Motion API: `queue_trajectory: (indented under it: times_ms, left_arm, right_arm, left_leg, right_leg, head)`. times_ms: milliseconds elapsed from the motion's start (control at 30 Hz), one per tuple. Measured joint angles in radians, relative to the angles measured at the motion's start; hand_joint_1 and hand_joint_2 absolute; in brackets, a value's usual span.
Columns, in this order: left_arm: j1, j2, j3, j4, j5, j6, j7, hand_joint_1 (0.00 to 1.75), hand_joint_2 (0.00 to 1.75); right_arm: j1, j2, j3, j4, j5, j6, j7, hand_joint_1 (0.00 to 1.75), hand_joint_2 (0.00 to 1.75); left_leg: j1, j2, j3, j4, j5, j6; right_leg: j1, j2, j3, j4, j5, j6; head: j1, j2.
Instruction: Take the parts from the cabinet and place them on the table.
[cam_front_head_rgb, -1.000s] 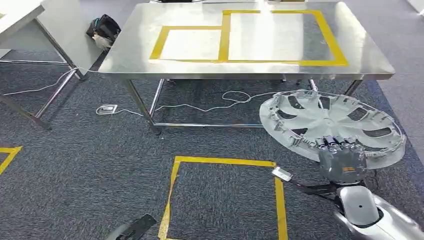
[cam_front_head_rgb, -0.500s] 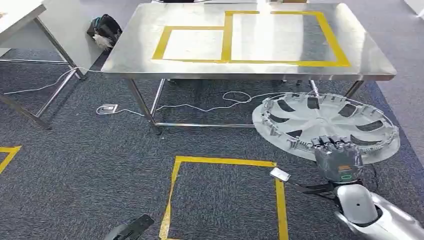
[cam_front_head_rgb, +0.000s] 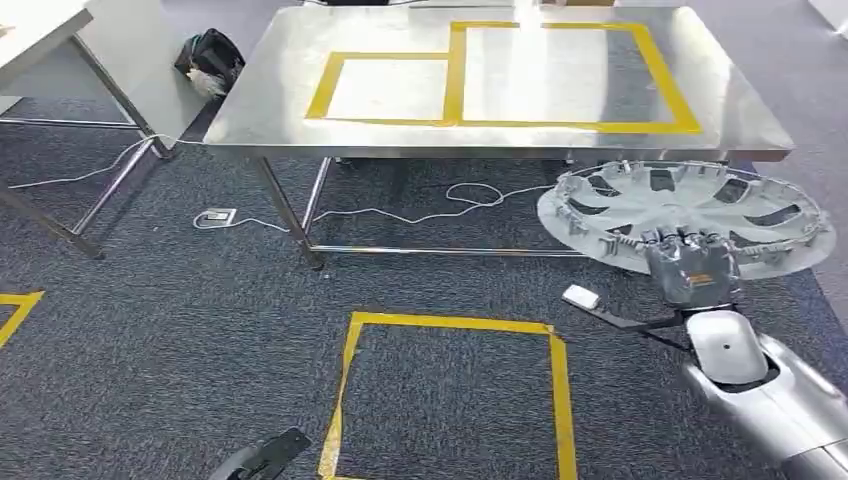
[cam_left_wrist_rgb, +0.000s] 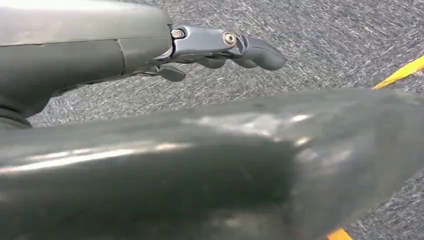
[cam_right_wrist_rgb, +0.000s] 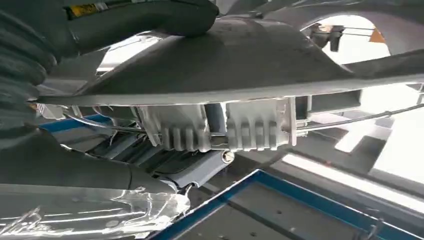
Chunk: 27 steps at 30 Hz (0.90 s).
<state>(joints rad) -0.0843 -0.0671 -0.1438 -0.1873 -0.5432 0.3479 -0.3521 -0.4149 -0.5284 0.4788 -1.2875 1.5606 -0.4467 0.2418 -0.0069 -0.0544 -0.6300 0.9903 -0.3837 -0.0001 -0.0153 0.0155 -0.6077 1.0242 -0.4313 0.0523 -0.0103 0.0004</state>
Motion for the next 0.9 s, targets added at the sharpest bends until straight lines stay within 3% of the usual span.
queue_trajectory:
  times_ms: [900]
  left_arm:
    - [-0.002,-0.003,0.015,0.0,-0.002,-0.002,0.004,0.0,0.0]
  right_arm:
    - [-0.209,0.003,-0.003,0.054,-0.002,0.118,-0.076,1.75,1.75]
  left_leg:
    - [-0.001,0.0,-0.002,0.0,0.0,0.0]
  right_leg:
    - [-0.001,0.0,-0.002,0.0,0.0,0.0]
  head:
    - [0.0,0.0]
